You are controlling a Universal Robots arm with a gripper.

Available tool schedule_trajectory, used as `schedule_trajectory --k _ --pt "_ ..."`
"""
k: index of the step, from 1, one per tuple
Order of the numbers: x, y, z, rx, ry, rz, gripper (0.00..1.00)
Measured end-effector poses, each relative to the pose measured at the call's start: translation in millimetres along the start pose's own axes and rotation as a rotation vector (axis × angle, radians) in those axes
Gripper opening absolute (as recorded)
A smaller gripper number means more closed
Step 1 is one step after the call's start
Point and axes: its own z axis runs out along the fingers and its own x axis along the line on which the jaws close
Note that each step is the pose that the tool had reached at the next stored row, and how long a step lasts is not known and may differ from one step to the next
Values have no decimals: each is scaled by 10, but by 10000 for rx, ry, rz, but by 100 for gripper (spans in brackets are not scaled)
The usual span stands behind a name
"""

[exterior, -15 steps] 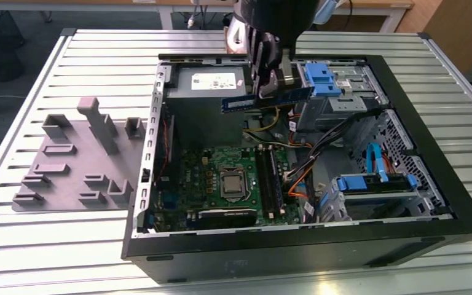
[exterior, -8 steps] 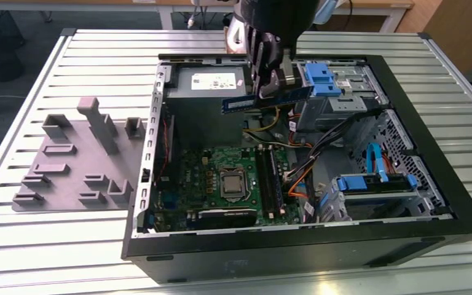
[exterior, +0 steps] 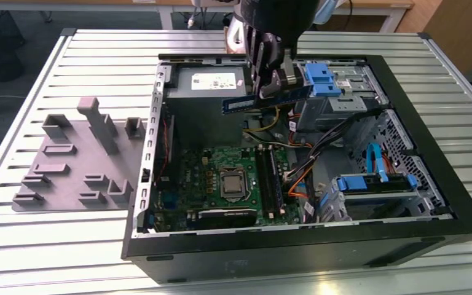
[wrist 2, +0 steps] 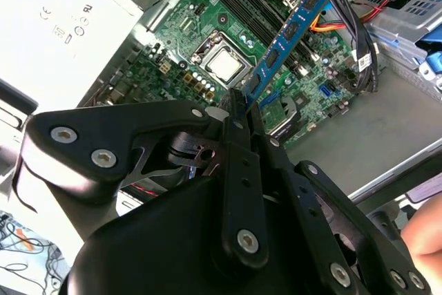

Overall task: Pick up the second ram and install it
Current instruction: 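Insert the second ram into the second slot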

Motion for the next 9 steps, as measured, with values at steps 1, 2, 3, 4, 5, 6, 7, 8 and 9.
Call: schedule_trajectory --k 1,2,3,4,5,6,7,8,9 --pt "0 0 0 0 1 -31 14" --pt "0 0 0 -1 2 -60 14" --pt "0 0 0 -1 2 -86 14" --pt "0 0 0 -1 2 -100 14" --pt "0 0 0 -1 2 -101 14" --pt "0 0 0 -1 2 -102 14" --pt "0 0 0 -1 3 -102 14" --pt "0 0 0 -1 2 -104 14" --pt "0 0 0 -1 3 -109 14"
